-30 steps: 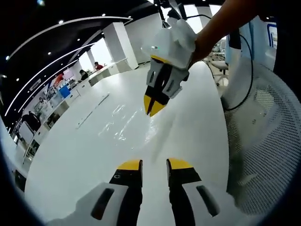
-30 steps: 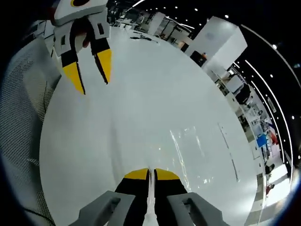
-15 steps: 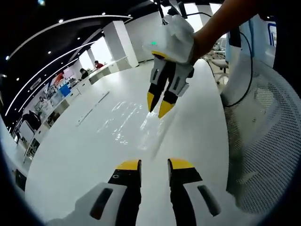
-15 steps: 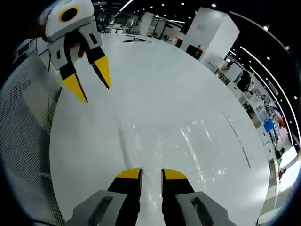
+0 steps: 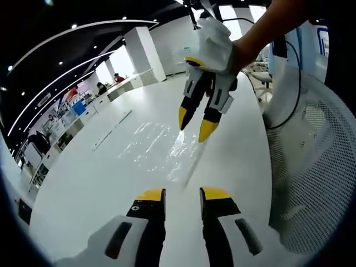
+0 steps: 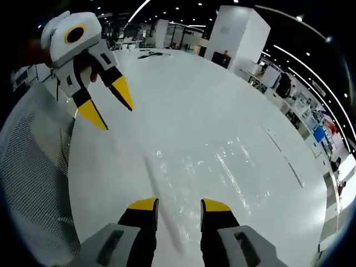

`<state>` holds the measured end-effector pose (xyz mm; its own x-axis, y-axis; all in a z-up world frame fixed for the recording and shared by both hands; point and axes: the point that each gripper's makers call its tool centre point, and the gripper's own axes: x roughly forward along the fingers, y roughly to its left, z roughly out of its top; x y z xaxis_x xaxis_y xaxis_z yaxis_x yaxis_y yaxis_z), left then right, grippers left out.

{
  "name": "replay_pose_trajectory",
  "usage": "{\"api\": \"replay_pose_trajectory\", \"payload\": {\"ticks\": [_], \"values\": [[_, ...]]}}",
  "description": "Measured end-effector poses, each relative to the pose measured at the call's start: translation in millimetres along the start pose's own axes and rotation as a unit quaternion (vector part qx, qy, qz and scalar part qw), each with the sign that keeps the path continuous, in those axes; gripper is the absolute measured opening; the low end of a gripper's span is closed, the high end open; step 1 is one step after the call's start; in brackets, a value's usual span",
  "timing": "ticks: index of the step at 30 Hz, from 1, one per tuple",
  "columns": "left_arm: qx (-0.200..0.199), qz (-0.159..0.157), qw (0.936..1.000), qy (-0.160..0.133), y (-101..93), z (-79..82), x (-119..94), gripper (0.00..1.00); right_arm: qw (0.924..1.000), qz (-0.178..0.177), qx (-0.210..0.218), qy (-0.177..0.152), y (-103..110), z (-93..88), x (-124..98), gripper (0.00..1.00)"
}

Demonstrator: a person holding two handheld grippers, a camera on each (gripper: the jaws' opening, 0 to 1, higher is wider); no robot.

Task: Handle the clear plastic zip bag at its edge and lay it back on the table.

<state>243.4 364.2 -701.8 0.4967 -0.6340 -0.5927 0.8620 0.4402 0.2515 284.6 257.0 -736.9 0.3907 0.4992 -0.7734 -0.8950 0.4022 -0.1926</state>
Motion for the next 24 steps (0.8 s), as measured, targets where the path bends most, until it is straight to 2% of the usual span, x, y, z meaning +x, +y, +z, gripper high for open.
{"api": "replay_pose_trajectory", "payload": {"ticks": [4,8,14,17,21,24], "values": [[-0.004,0.005,1.0000,0.001,1.0,-0.4,-0.3,0.28,0.9998,-0.008,0.007,-0.017,-1.8,2.3,-5.2,0.32],[-0.007,0.009,0.9999,0.000,0.5,0.8,-0.7,0.31,0.9986,-0.014,0.035,-0.036,-3.2,2.1,-12.1,0.33],[-0.019,0.014,0.9997,-0.005,-0.5,3.3,-0.2,0.38,0.9969,-0.022,0.045,-0.062,0.7,3.0,-21.9,0.32],[-0.022,0.017,0.9996,-0.005,-0.6,3.2,0.2,0.41,0.9957,-0.026,0.052,-0.072,2.8,5.2,-27.6,0.34],[-0.031,0.019,0.9993,-0.009,-1.4,5.1,-0.7,0.45,0.9944,-0.032,0.062,-0.080,2.8,6.4,-31.6,0.43],[-0.032,0.022,0.9992,-0.010,-1.1,5.6,-1.3,0.46,0.9930,-0.034,0.073,-0.086,6.0,5.8,-33.0,0.45]]}}
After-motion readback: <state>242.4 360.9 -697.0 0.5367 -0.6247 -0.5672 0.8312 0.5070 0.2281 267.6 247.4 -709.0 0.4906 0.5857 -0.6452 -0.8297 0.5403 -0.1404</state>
